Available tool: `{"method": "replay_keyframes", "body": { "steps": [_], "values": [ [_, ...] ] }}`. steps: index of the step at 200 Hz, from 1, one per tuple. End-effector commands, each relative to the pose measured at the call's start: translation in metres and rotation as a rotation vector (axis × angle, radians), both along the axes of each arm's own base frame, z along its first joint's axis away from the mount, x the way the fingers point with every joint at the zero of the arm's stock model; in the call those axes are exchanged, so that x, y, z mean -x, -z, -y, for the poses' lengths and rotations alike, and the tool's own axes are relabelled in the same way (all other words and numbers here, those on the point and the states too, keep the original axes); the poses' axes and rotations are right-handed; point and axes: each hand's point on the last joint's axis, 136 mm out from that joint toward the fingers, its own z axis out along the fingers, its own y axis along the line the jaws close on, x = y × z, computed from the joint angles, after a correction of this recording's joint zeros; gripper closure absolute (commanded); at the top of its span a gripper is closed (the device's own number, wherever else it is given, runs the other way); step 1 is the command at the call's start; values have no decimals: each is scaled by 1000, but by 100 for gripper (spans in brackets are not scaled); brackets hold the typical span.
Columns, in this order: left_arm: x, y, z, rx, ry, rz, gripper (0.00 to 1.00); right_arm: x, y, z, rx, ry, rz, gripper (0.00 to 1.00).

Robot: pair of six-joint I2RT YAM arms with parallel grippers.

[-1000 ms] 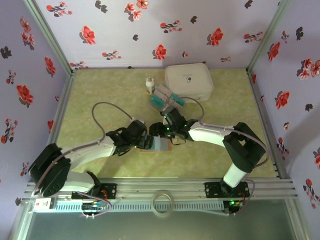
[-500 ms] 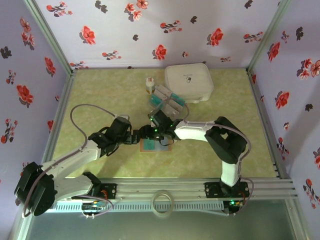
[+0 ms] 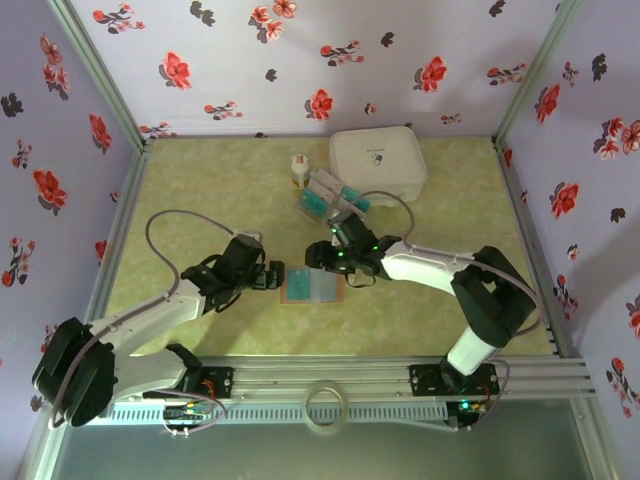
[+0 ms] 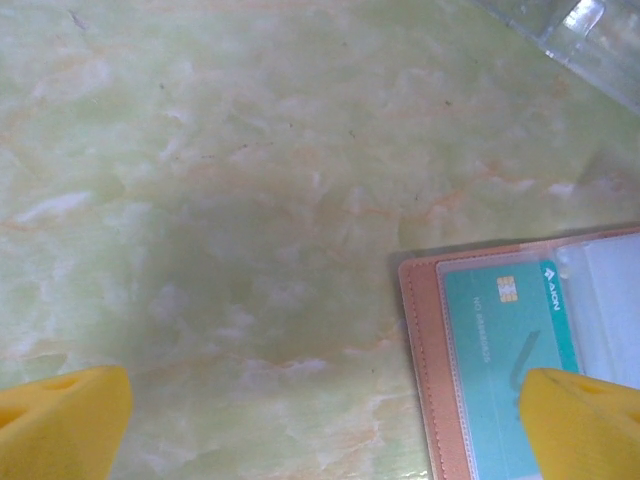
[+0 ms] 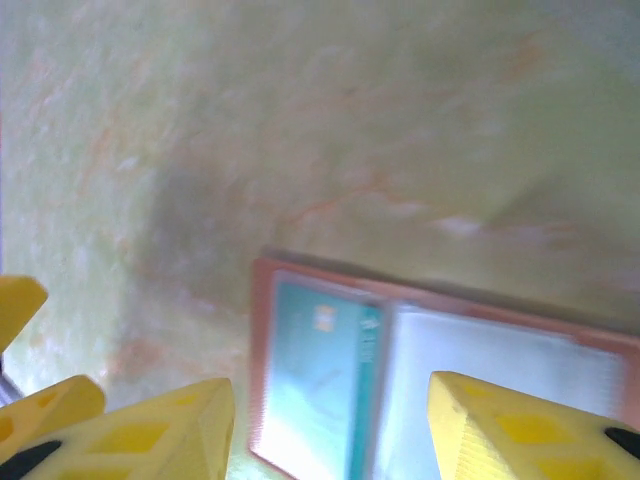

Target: Put the credit cards into the card holder

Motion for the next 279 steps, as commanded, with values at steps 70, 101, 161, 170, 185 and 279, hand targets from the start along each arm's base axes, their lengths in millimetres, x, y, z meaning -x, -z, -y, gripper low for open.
{"method": "replay_keyframes", "body": {
  "steps": [70, 101, 161, 170, 185, 279],
  "values": [
    [-9, -1, 70, -4, 123, -11, 0, 9, 27, 28, 72, -11, -41, 48],
    [-5, 7, 89, -38, 172, -16, 0, 8, 28, 28, 58, -3, -42, 50],
    [3, 26, 100, -96, 205, -32, 0, 2, 23, 34, -1, 60, -55, 52],
    [4, 30, 100, -105, 206, -37, 0, 2, 21, 32, -10, 57, -54, 53],
    [5, 35, 99, -118, 208, -45, 0, 1, 19, 31, -19, 55, -51, 53],
    [11, 61, 87, -179, 204, -80, 0, -1, 13, 17, -69, 18, -53, 53]
  ]
}}
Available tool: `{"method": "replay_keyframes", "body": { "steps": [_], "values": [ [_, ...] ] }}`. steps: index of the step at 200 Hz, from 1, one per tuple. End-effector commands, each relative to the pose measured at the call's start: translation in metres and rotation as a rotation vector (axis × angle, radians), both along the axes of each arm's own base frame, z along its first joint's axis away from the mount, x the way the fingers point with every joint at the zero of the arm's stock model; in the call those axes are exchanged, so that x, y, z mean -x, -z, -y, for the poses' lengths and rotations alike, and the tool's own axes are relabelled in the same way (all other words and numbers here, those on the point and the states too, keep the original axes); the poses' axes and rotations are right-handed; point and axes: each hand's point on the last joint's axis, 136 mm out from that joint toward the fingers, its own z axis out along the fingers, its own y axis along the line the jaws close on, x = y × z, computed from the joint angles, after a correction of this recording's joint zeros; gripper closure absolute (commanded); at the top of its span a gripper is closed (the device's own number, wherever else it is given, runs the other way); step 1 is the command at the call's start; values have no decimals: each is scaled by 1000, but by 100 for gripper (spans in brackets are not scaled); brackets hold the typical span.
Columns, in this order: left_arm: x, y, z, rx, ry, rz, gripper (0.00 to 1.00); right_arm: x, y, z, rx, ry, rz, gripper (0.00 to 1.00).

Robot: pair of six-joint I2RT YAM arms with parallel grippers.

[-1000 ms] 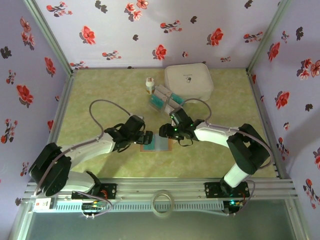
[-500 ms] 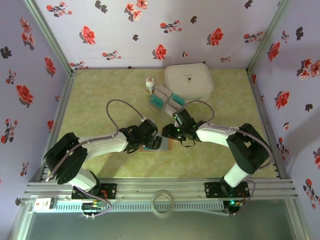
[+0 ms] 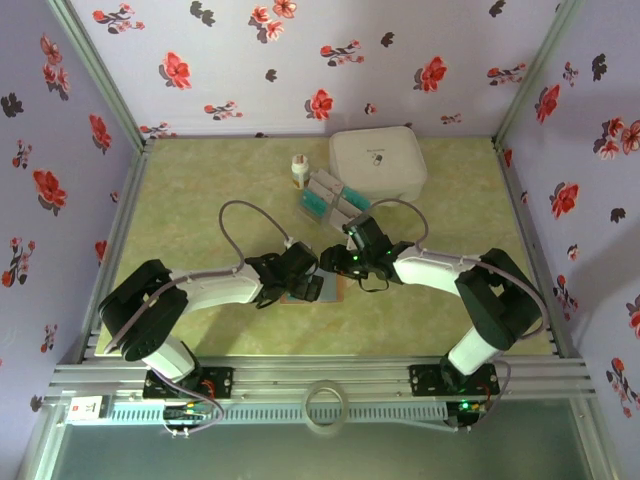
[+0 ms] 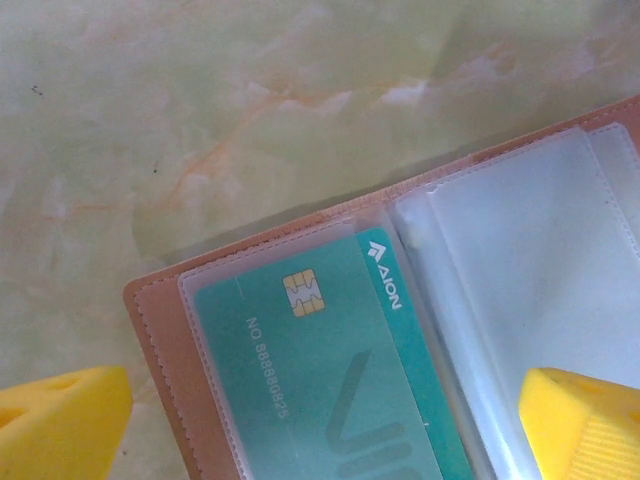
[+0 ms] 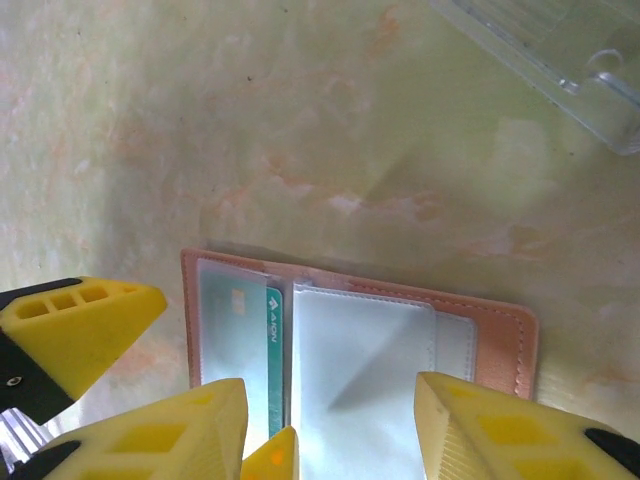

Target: Put the credit cards into the card holder

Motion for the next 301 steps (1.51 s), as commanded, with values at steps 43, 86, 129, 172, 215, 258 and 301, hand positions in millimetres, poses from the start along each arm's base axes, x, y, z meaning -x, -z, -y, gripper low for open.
{"method": "replay_keyframes", "body": {
  "steps": [43, 86, 129, 172, 215, 258, 301],
  "values": [
    [5, 16, -10, -45, -8, -1, 0, -4, 5, -6, -17, 0, -17, 53],
    [6, 19, -11, -47, -9, -2, 0, -4, 15, -6, -7, 0, -36, 53],
    [6, 19, -11, -44, -9, 0, 0, -3, 20, -8, -9, -5, -48, 53],
    [6, 19, -11, -43, -6, 2, 0, 1, 15, -16, -37, -37, -45, 53],
    [6, 20, -12, -42, -9, 2, 0, 6, 9, -25, -49, -72, -35, 54],
    [7, 19, -11, -39, -8, 4, 0, 7, 6, -28, -51, -78, -31, 55],
    [7, 21, -13, -44, -8, 2, 0, 0, 5, -13, 2, -39, -3, 55]
  ]
}}
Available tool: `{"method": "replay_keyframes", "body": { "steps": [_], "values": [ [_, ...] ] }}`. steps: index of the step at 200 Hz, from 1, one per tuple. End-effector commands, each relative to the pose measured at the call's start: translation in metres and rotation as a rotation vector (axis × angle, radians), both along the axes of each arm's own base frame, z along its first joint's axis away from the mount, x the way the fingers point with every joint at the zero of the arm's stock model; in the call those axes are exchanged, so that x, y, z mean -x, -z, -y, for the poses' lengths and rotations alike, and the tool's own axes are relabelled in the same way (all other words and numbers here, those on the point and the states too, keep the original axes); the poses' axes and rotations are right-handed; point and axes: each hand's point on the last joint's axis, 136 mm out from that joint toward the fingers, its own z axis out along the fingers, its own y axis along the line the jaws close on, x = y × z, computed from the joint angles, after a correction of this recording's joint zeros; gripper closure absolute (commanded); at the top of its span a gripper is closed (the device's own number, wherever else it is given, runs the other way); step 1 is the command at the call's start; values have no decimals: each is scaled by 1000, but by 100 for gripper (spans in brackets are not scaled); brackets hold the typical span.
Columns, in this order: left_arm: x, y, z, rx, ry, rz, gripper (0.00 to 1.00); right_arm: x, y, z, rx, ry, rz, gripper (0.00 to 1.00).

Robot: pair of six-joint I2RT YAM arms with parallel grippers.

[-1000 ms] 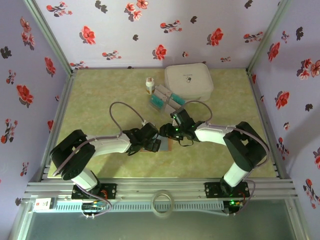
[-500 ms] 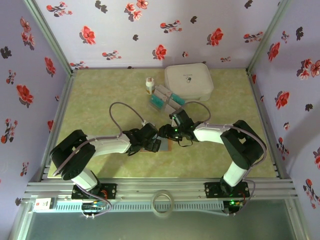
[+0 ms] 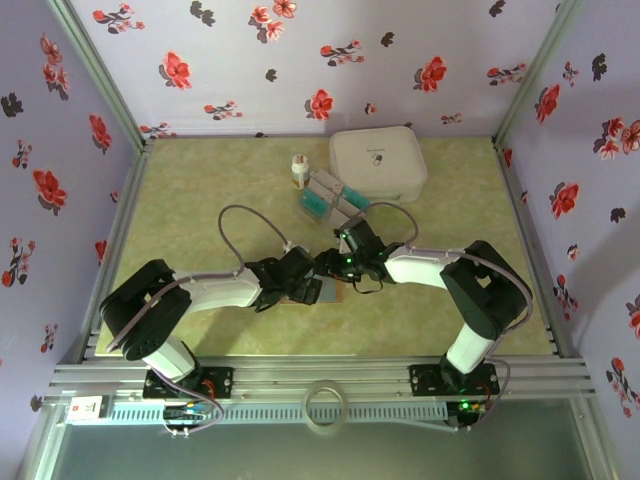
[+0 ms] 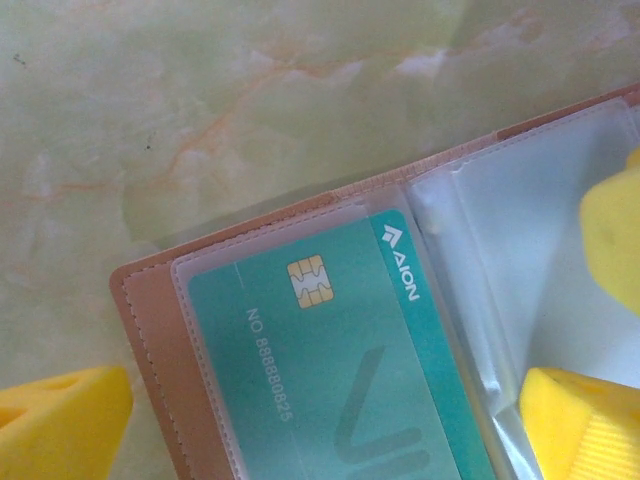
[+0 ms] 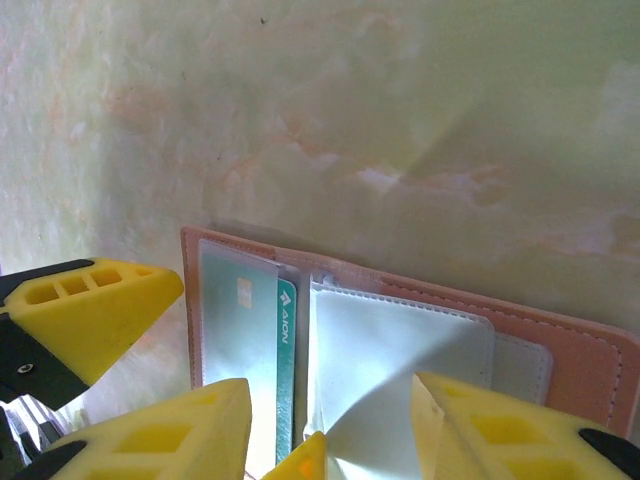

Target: Put the credit cards into the card holder

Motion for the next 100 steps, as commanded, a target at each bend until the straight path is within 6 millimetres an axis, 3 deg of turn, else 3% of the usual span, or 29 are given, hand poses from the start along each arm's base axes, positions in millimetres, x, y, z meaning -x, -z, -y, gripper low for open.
{"method": "replay_keyframes", "body": {
  "steps": [1, 33, 100],
  "values": [
    [4, 9, -9, -45, -8, -5, 0, -9, -11, 6, 23, 27, 39, 55],
    [4, 9, -9, -44, -9, -4, 0, -17, -12, 21, 55, 66, 59, 55],
    [4, 9, -9, -46, -9, -5, 0, -19, -3, 13, 42, 46, 38, 55]
  ]
}}
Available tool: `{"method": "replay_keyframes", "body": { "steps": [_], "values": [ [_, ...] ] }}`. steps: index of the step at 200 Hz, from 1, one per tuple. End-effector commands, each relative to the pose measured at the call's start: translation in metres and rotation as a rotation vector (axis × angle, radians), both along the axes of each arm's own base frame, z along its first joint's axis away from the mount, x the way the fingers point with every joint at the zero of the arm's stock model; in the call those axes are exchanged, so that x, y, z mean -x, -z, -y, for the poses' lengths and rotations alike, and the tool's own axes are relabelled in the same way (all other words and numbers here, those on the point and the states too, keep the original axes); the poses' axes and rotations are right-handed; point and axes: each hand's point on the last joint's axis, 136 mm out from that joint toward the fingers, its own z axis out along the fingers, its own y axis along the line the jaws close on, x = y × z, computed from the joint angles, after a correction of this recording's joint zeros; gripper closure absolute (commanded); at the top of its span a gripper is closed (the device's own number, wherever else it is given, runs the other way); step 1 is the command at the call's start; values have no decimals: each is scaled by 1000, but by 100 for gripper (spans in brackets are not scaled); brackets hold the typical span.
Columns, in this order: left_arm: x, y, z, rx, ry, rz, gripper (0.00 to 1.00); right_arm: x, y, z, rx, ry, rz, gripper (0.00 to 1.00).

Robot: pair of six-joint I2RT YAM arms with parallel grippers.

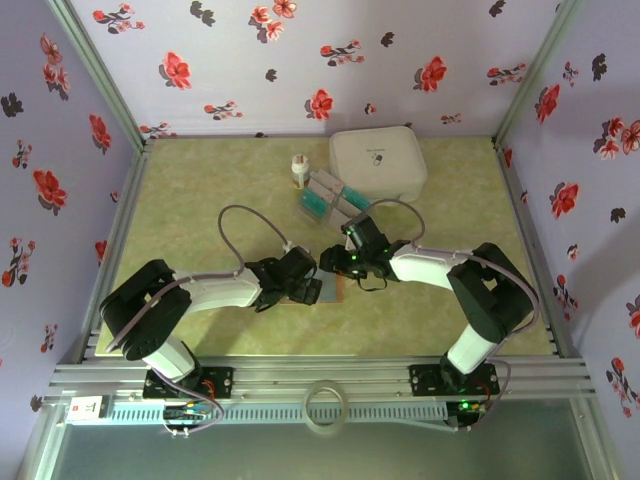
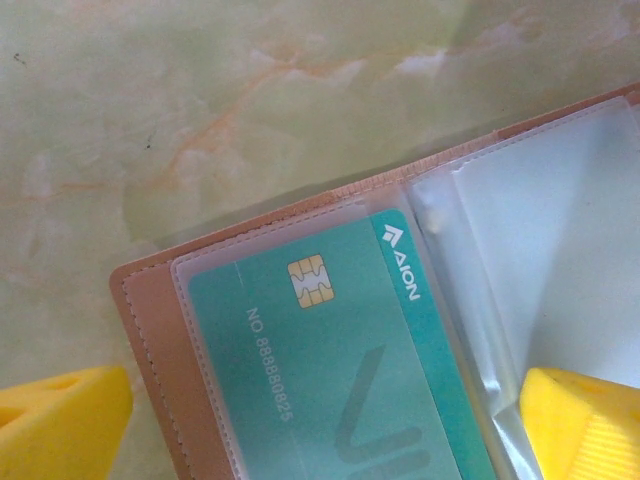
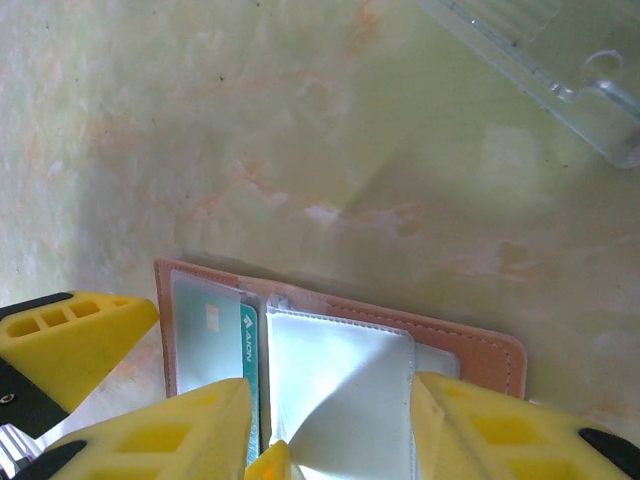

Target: Put the credit cards into the card holder

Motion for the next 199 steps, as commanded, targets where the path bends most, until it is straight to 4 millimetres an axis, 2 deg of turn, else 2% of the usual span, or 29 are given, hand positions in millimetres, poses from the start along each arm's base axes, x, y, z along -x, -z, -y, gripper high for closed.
{"method": "replay_keyframes", "body": {
  "steps": [1, 75, 140, 178, 199],
  "values": [
    [4, 9, -10, -47, -10, -5, 0, -7, 0, -4, 2, -10, 14, 55],
    [4, 8, -9, -44, -10, -4, 0, -6, 13, -11, -8, -25, -18, 56],
    [4, 9, -10, -46, -10, -4, 0, 7, 5, -28, -40, -81, -19, 56],
    [4, 8, -9, -42, -8, -3, 0, 9, -2, -31, -51, -85, -12, 57],
    [0, -5, -8, -32, -7, 25, 0, 11, -10, -32, -61, -84, -6, 56]
  ]
}}
